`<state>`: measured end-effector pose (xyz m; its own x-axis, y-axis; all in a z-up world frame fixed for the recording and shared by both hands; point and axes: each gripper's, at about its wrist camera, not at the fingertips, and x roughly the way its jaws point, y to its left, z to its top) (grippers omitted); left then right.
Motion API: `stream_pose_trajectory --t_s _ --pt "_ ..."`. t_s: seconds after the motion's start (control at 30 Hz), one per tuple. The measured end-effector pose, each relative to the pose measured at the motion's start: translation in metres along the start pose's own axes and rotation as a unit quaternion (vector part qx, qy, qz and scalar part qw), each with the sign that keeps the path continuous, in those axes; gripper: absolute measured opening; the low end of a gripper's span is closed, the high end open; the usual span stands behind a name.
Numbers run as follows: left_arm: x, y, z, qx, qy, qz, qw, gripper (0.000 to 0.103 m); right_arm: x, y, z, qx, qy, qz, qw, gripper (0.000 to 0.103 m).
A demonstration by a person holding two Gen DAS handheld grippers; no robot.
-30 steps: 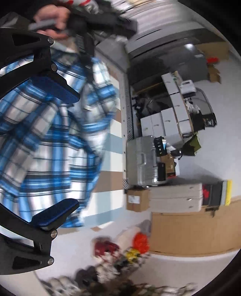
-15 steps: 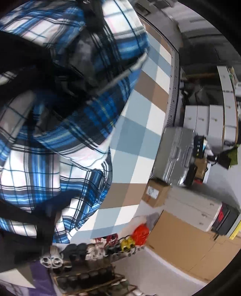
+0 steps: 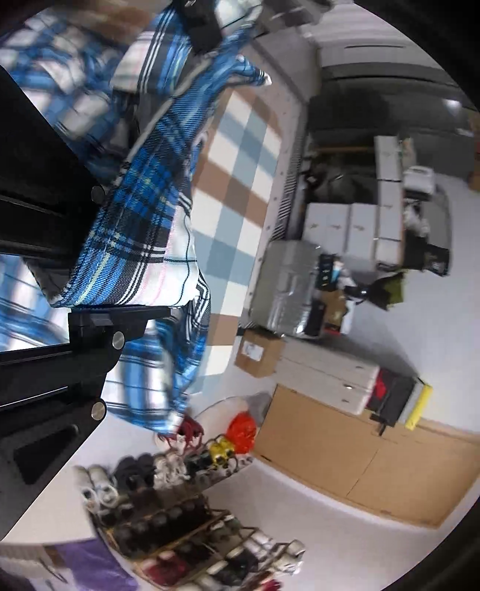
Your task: Fold large clothes
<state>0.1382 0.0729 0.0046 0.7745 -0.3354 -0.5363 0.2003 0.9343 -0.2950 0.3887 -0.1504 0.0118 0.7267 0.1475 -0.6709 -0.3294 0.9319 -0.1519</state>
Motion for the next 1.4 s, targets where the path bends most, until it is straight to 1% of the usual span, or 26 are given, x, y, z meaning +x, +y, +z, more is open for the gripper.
stream_pose_trajectory --t_s 0.17,0.27,0.3,0.4,0.43,0.47,0.5,0.57,0.63,0.7,0.73,0.77,0.8,0.83,0.9,0.93,1.0,1.07,1.13,1.17,1.23,1.27,1.3,1.33,1.37,1.4 --pt "-0.032 -0.021 -0.071 -0.012 -0.015 0.015 0.9997 0.005 -0.051 0.01 -0.076 0.053 -0.018 0.027 0.998 0.002" --pt "-0.042 -0.03 -0.103 -0.01 -0.014 0.026 0.9995 0.006 -0.064 0.019 -0.127 0.071 -0.024 0.023 0.997 0.002" --pt "-0.041 -0.032 -0.108 -0.011 -0.01 0.027 0.9995 0.007 -0.065 0.022 -0.145 0.077 -0.02 0.023 0.997 0.002" --pt "-0.029 -0.027 -0.119 -0.028 0.031 0.029 0.9987 0.008 -0.063 0.024 -0.18 0.102 0.002 0.022 0.995 0.002" --pt "-0.026 -0.025 -0.118 -0.038 0.042 0.026 0.9981 0.012 -0.062 0.025 -0.188 0.106 0.006 0.02 0.994 0.003" --pt "-0.02 -0.017 -0.12 -0.057 0.063 0.026 0.9961 0.018 -0.059 0.025 -0.196 0.111 0.013 0.017 0.994 0.003" --pt "-0.018 -0.013 -0.12 -0.073 0.079 0.027 0.9938 0.019 -0.055 0.026 -0.201 0.11 0.025 0.02 0.993 0.005" --pt "-0.013 0.002 -0.119 -0.119 0.118 0.006 0.9858 0.022 -0.048 0.03 -0.208 0.097 0.051 0.031 0.993 0.009" --pt "-0.012 0.014 -0.117 -0.15 0.15 -0.013 0.9772 0.023 -0.042 0.035 -0.21 0.079 0.074 0.043 0.993 0.014" --pt "-0.016 0.022 -0.112 -0.163 0.167 -0.031 0.9719 0.024 -0.042 0.039 -0.209 0.06 0.089 0.05 0.993 0.021" --pt "-0.021 0.028 -0.107 -0.165 0.171 -0.044 0.9703 0.029 -0.042 0.042 -0.209 0.044 0.104 0.057 0.992 0.037" --pt "-0.027 0.032 -0.102 -0.166 0.173 -0.05 0.9695 0.041 -0.041 0.044 -0.209 0.03 0.123 0.067 0.99 0.053" --pt "-0.032 0.034 -0.098 -0.167 0.173 -0.05 0.9694 0.048 -0.04 0.046 -0.21 0.017 0.139 0.073 0.987 0.083" --pt "-0.04 0.039 -0.091 -0.168 0.172 -0.053 0.9693 0.059 -0.042 0.048 -0.212 0.004 0.15 0.071 0.986 0.085" --pt "-0.053 0.044 -0.084 -0.175 0.177 -0.07 0.9661 0.061 -0.054 0.05 -0.212 -0.026 0.15 0.064 0.986 0.085" --pt "-0.059 0.048 -0.076 -0.186 0.186 -0.087 0.9608 0.061 -0.061 0.05 -0.209 -0.038 0.147 0.069 0.986 0.085" --pt "-0.069 0.05 -0.065 -0.194 0.194 -0.104 0.9559 0.061 -0.073 0.045 -0.201 -0.051 0.152 0.072 0.984 0.086" --pt "-0.077 0.049 -0.049 -0.18 0.185 -0.1 0.9608 0.061 -0.089 0.037 -0.185 -0.064 0.147 0.069 0.985 0.086" --pt "-0.078 0.045 -0.021 -0.148 0.17 -0.09 0.97 0.061 -0.103 0.026 -0.166 -0.068 0.125 0.071 0.987 0.086" --pt "-0.074 0.044 -0.012 -0.136 0.17 -0.093 0.9717 0.061 -0.106 0.021 -0.156 -0.067 0.118 0.069 0.988 0.086" --pt "-0.055 0.044 0.007 -0.123 0.183 -0.128 0.9669 0.061 -0.105 0.01 -0.126 -0.057 0.101 0.063 0.991 0.088" --pt "-0.047 0.05 0.008 -0.123 0.183 -0.128 0.9671 0.061 -0.1 0.009 -0.117 -0.049 0.095 0.066 0.992 0.09" --pt "-0.04 0.056 0.012 -0.122 0.178 -0.114 0.9698 0.061 -0.092 0.008 -0.106 -0.038 0.093 0.069 0.993 0.094" --pt "-0.029 0.059 0.007 -0.119 0.182 -0.101 0.9709 0.061 -0.078 0.009 -0.094 -0.032 0.099 0.065 0.992 0.094" --pt "-0.014 0.067 0.004 -0.121 0.202 -0.09 0.9677 0.061 -0.067 0.01 -0.091 -0.037 0.105 0.052 0.992 0.094" --pt "0.002 0.076 -0.005 -0.126 0.229 -0.074 0.9623 0.061 -0.055 0.015 -0.086 -0.06 0.114 0.016 0.992 0.094"
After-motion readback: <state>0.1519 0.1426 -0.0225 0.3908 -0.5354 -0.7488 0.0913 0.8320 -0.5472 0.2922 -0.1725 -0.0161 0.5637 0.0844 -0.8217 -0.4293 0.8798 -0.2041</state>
